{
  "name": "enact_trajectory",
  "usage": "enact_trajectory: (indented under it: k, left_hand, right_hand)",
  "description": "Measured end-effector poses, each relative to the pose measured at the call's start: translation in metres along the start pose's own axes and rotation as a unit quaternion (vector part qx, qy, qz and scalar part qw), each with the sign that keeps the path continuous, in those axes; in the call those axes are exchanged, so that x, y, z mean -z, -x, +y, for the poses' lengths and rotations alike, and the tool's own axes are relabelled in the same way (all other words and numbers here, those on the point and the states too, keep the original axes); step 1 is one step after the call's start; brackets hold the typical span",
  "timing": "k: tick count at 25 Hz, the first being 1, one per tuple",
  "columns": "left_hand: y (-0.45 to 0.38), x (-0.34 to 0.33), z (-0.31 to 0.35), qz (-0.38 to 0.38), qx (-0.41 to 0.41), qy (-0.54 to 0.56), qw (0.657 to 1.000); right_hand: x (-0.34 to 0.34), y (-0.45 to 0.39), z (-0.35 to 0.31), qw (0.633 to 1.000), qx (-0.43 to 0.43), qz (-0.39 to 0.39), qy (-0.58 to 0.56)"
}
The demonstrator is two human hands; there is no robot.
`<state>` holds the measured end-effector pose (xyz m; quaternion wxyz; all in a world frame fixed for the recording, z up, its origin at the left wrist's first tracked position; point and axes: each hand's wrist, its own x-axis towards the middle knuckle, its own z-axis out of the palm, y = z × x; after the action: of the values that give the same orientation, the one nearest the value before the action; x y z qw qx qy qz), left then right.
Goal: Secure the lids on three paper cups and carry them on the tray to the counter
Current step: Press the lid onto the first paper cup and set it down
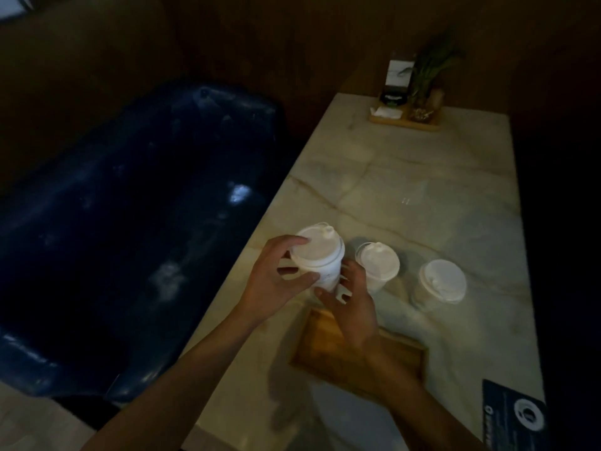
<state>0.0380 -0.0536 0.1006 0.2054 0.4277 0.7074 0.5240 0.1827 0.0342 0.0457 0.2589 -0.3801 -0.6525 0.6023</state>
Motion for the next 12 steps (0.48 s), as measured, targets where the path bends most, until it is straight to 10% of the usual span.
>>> enact_trajectory:
  k: [12]
  left_hand:
    - [0.016, 0.075, 0.049, -0.075, -0.090, 0.058, 0.991]
  right_hand:
    - [-0.024, 0.053, -0.075, 0.993, 0.111, 0.045, 0.005]
